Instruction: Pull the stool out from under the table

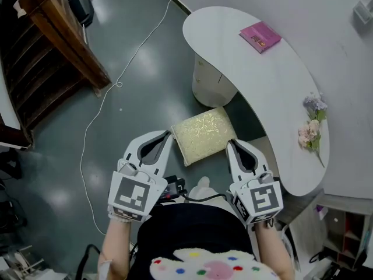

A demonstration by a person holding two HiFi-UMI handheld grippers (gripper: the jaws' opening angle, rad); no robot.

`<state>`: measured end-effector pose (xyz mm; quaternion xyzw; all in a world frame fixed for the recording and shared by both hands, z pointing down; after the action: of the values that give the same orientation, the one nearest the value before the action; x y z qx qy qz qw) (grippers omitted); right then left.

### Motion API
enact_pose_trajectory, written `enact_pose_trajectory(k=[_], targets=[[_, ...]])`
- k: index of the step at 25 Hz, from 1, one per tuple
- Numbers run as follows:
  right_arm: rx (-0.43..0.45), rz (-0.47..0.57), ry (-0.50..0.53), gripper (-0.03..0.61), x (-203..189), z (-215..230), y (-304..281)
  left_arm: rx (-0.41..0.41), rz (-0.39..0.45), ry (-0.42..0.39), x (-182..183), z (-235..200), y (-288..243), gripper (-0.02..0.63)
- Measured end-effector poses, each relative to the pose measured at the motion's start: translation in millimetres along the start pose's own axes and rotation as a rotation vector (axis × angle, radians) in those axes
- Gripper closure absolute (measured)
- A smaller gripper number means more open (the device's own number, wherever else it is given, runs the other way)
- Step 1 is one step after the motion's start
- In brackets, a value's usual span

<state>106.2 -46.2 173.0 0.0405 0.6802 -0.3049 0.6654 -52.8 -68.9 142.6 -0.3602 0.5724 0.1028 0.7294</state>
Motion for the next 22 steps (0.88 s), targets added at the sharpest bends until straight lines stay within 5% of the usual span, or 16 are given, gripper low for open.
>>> enact_pose_trajectory(k=[22], targets=[[0.01, -0.021, 0.079, 0.534, 1.9, -14.9, -7.0, -0.027, -0.024, 0.005, -10.8, 6.0, 1.2, 0.597]])
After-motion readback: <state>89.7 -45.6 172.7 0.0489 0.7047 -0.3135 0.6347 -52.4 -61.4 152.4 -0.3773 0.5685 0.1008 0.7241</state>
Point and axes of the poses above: the fingertips, and each gripper's own axes: y backward along the fingers, z to its right, x out of its top, the point moved 2 cm from there along y, backward along the fingers
